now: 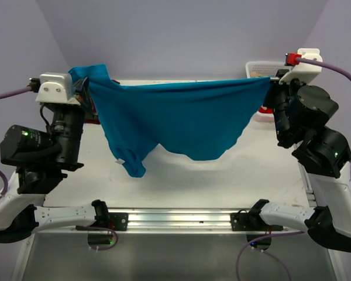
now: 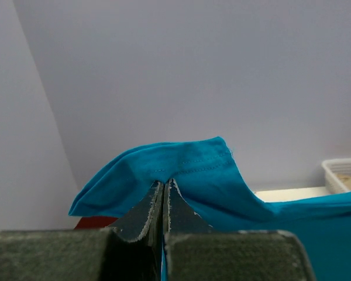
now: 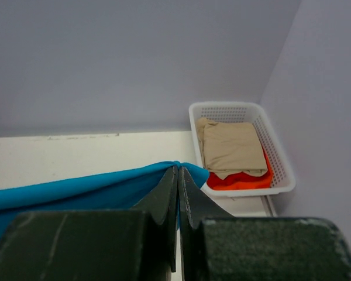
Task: Fold and stack the t-shirts
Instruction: Flatten the tshirt out
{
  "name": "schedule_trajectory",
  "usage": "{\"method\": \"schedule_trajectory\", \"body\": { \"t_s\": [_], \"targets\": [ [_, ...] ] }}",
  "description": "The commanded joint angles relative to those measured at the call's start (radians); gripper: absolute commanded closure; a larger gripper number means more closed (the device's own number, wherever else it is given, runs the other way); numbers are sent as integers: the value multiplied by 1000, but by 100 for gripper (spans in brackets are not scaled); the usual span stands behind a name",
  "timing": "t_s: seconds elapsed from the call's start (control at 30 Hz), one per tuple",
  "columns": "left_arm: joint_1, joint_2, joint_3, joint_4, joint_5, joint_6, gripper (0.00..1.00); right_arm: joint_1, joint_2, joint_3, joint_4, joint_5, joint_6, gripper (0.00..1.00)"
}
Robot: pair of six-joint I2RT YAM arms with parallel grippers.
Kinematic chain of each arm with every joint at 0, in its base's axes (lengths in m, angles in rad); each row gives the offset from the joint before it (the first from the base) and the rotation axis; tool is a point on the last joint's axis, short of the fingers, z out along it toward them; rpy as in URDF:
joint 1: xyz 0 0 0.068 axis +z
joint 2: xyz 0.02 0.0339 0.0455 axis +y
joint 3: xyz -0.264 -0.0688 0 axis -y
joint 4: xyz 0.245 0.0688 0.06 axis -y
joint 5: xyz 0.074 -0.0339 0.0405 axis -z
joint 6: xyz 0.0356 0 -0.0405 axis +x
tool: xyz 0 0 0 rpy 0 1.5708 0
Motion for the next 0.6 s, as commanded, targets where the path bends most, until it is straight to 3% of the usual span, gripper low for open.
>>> {"method": "schedule_trajectory", "body": {
  "t_s": [0.0, 0.1, 0.17, 0.23, 0.27, 0.3, 0.33, 0.37, 0.5, 0.53, 0.57],
  "targets": [
    [6, -6, 90, -74, 177, -51, 100, -2, -58, -18, 110, -63, -73, 100],
    [6, 72, 136, -42, 204, -5, 100, -2, -19, 17, 96, -60, -121, 100],
    [6, 153, 153, 97, 184, 158, 100, -3, 34, 57, 67, -38, -152, 100],
    [12, 232, 195, 153, 214, 191, 100, -5, 60, 51, 93, -28, -169, 100],
    [28, 262, 234, 110, 246, 164, 100, -5, 71, 50, 102, -29, -172, 100],
    [70, 326, 277, -59, 385, 21, 100, -14, 100, 51, 114, -38, -172, 100],
    [138, 359, 367, -135, 488, -74, 100, -21, 116, 56, 116, -63, -166, 100],
    [322, 385, 377, -167, 585, -150, 100, -35, 132, 62, 116, -84, -146, 100],
    [674, 532, 311, -164, 911, -398, 100, -141, 252, 97, 105, -202, -88, 100],
    [806, 568, 305, -168, 950, -431, 100, -190, 274, 107, 101, -231, -74, 100],
    [851, 601, 309, -178, 970, -453, 100, -209, 292, 114, 99, -261, -54, 100]
  ]
}}
